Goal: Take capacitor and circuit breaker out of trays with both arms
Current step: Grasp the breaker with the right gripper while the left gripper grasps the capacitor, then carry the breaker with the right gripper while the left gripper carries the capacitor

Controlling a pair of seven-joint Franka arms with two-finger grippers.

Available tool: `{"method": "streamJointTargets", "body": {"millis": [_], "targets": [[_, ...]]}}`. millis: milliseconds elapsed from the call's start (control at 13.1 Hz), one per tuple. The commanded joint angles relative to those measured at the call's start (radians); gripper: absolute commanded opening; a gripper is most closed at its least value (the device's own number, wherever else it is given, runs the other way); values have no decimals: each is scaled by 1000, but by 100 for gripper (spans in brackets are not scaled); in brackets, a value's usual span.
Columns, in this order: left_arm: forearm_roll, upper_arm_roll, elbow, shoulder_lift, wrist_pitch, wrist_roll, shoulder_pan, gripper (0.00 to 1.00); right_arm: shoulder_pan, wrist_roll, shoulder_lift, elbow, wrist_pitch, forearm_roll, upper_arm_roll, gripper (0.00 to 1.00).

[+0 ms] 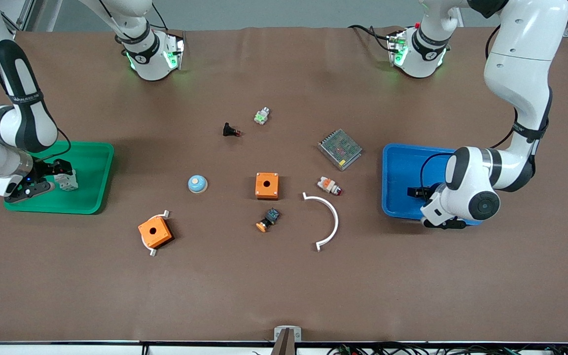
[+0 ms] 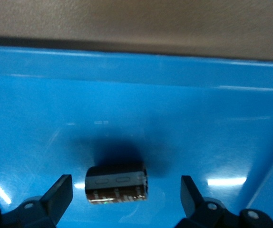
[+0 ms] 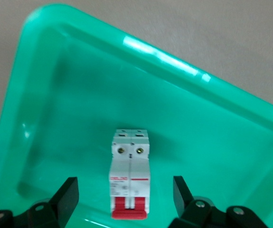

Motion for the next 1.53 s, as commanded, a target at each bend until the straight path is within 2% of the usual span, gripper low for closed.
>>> {"method": "streamJointTargets", "body": {"millis": [0, 76, 229, 305, 382, 458, 611, 687, 840, 1069, 1298, 1450], "targets": [[21, -4, -45, -25, 36, -6, 9, 99, -18, -10, 15, -5, 27, -21, 15, 86], [19, -5, -45, -26, 34, -16, 9, 90, -21, -10, 32, -5, 43, -21, 15, 82], [19, -5, -44, -31, 29, -18, 9, 65, -34, -13, 64, -5, 79, -21, 15, 67], [19, -5, -41, -34, 23, -22, 9, 53, -35, -25, 65, -5, 80, -21, 15, 43], [19, -5, -41, -47, 17, -24, 9, 38, -35, -34, 65, -5, 79, -21, 15, 10], [19, -6, -39, -57, 8, -24, 9, 27, -35, -34, 65, -3, 74, -21, 16, 1], [11, -6, -16, -67, 2, -26, 8, 10, -34, -47, 40, 4, 12, -10, 21, 0], [-1, -9, 33, -67, 0, -33, -1, 7, -29, -47, 18, 20, -43, 6, 22, 0], [-71, -47, 163, -61, -6, -160, -38, 6, 4, -38, -48, 40, -131, 55, 25, 0], [-91, -52, 296, -19, -7, -352, -131, 6, 81, 7, -62, 162, -319, 170, 25, 0], [-117, -52, 429, 83, 20, -545, -260, 6, 214, 241, -68, 242, -389, 177, 25, 0], [-124, -52, 435, 107, 87, -632, -316, 6, 323, 429, -65, 250, -391, 180, 27, 0]]}}
